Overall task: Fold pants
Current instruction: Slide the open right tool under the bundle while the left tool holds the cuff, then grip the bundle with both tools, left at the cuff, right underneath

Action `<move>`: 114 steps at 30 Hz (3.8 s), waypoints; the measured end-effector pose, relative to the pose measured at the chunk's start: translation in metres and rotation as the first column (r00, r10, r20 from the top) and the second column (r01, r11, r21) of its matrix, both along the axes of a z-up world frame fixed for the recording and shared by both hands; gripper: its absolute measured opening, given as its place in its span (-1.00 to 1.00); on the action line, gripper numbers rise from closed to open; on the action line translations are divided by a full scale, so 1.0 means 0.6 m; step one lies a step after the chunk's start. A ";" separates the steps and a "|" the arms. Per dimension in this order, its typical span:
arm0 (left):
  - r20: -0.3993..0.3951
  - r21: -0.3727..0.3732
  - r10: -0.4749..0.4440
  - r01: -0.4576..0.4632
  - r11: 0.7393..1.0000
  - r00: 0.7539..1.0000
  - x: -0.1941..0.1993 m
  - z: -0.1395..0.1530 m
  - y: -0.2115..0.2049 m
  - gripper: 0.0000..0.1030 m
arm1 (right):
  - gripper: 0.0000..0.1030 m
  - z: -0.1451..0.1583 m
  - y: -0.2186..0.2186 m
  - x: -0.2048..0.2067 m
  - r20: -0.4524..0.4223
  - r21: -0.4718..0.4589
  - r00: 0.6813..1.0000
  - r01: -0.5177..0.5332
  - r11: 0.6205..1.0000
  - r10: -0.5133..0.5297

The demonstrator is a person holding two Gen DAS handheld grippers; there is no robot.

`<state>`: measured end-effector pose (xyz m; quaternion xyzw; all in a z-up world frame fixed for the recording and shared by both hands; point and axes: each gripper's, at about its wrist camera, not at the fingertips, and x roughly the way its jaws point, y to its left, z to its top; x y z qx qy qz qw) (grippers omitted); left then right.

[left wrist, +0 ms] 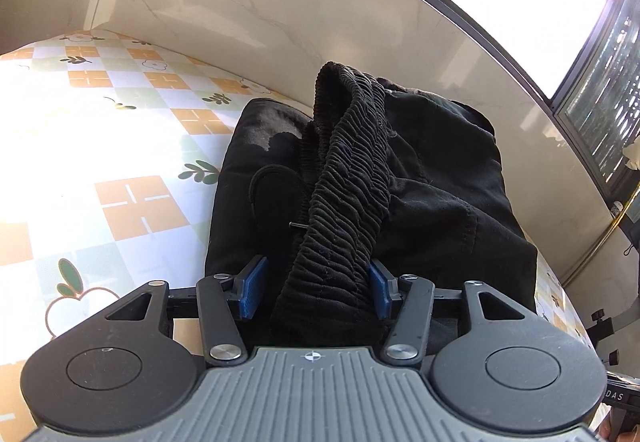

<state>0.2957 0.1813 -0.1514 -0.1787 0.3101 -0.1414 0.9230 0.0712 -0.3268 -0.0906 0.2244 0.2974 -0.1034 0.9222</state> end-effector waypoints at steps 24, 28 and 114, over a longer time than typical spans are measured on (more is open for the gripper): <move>0.031 0.088 0.023 -0.026 0.996 0.999 -0.042 0.003 -0.015 0.11 | 1.00 -0.021 -0.035 0.220 0.008 -0.106 1.000 -0.022 0.994 0.023; 0.027 0.085 0.028 -0.030 0.996 0.999 -0.041 0.004 -0.017 0.13 | 1.00 -0.047 -0.053 0.226 -0.024 0.011 0.999 -0.026 1.000 0.026; -0.079 -0.102 0.078 -0.086 0.991 0.994 -0.044 -0.004 0.051 0.62 | 0.91 -0.023 -0.029 0.241 -0.043 0.123 0.952 -0.295 0.948 0.302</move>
